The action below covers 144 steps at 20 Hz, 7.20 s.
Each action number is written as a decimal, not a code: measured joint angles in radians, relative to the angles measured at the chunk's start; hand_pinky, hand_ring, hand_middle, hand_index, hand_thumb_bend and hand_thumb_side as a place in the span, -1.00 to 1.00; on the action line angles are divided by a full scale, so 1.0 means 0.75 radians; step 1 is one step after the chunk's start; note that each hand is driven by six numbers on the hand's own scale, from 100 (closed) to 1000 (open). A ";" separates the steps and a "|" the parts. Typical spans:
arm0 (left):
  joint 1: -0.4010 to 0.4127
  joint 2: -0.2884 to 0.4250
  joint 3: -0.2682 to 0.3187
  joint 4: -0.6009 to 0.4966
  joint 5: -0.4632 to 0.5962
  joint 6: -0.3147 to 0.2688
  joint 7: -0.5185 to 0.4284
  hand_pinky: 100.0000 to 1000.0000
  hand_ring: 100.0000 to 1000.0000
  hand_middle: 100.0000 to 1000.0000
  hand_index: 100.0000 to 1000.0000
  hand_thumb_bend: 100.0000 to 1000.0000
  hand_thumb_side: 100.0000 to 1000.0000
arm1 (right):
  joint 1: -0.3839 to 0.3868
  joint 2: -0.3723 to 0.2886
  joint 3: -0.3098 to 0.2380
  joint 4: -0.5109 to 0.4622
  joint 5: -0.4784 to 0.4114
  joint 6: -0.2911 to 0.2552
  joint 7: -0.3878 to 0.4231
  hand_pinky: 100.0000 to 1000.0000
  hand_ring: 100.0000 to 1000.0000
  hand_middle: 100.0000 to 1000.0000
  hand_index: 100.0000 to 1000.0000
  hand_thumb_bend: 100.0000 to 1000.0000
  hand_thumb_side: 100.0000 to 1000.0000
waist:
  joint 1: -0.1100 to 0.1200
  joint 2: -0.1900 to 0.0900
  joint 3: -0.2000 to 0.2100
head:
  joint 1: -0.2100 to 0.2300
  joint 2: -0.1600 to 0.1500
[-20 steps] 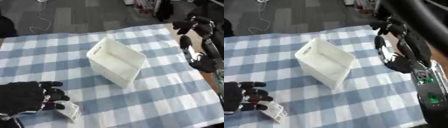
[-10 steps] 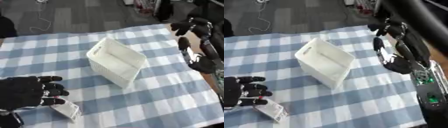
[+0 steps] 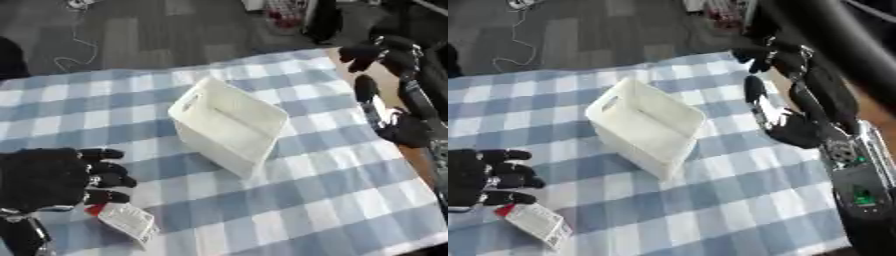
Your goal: Pick up objects on the table and place them in the box.
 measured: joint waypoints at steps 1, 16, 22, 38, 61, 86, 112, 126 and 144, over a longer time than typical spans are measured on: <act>0.000 0.000 0.000 0.006 -0.005 -0.002 0.001 0.98 0.76 0.77 0.78 -0.24 0.82 | 0.000 0.000 0.000 0.000 0.000 -0.001 0.006 -0.16 -0.06 0.17 0.58 -1.00 0.91 | 0.000 0.000 -0.001 | -0.002 -0.002; -0.036 -0.110 -0.019 0.098 -0.055 -0.013 0.018 0.95 0.75 0.79 0.79 -0.28 0.86 | -0.023 0.000 0.009 0.000 -0.019 -0.040 0.073 -0.12 -0.04 0.21 0.58 -1.00 0.92 | 0.001 0.003 -0.017 | -0.011 -0.012; -0.047 -0.136 -0.041 0.150 -0.072 -0.019 0.005 0.96 0.76 0.80 0.80 -0.27 0.85 | -0.024 0.000 0.016 0.000 -0.022 -0.052 0.103 -0.11 -0.03 0.22 0.58 -1.00 0.92 | 0.003 0.003 -0.022 | -0.011 -0.012; -0.048 -0.153 -0.066 0.213 -0.125 -0.026 -0.006 0.94 0.75 0.80 0.80 -0.22 0.70 | -0.028 0.000 0.017 0.000 -0.023 -0.064 0.159 -0.09 -0.02 0.22 0.59 -1.00 0.92 | 0.007 0.003 -0.025 | -0.006 -0.012; 0.019 -0.176 -0.055 0.246 -0.118 0.051 0.294 -1.00 -1.00 -0.83 -0.28 -1.00 0.26 | -0.022 0.000 0.016 0.000 -0.026 -0.072 0.192 -0.09 -0.02 0.21 0.58 -1.00 0.90 | 0.000 0.003 -0.009 | 0.027 0.000; -0.078 -0.021 0.177 -0.095 0.314 0.220 0.291 -1.00 -1.00 -0.86 -0.33 -1.00 0.17 | -0.010 0.001 -0.026 0.000 -0.009 -0.044 0.201 -0.10 -0.02 0.20 0.58 -1.00 0.90 | 0.005 -0.006 0.005 | 0.027 0.002; -0.453 -0.147 0.068 0.277 0.189 0.000 0.489 -1.00 -1.00 -0.82 -0.33 -1.00 0.20 | -0.225 0.084 0.153 0.000 -0.448 0.018 0.896 -0.14 -0.03 0.09 0.46 -1.00 1.00 | 0.048 0.024 -0.163 | 0.135 -0.130; -0.610 -0.275 0.046 0.526 -0.106 -0.062 0.839 -1.00 -1.00 -0.79 -0.32 -1.00 0.23 | -0.423 0.190 0.320 0.000 -0.455 0.006 0.884 -0.13 -0.03 0.08 0.44 -1.00 1.00 | 0.109 0.097 -0.290 | 0.262 -0.341; -0.652 -0.388 -0.041 0.707 -0.410 0.012 0.712 0.84 0.76 0.72 0.65 -0.97 1.00 | -0.468 0.212 0.323 0.000 -0.467 -0.003 0.875 -0.14 -0.03 0.08 0.44 -1.00 1.00 | 0.131 0.104 -0.310 | 0.294 -0.377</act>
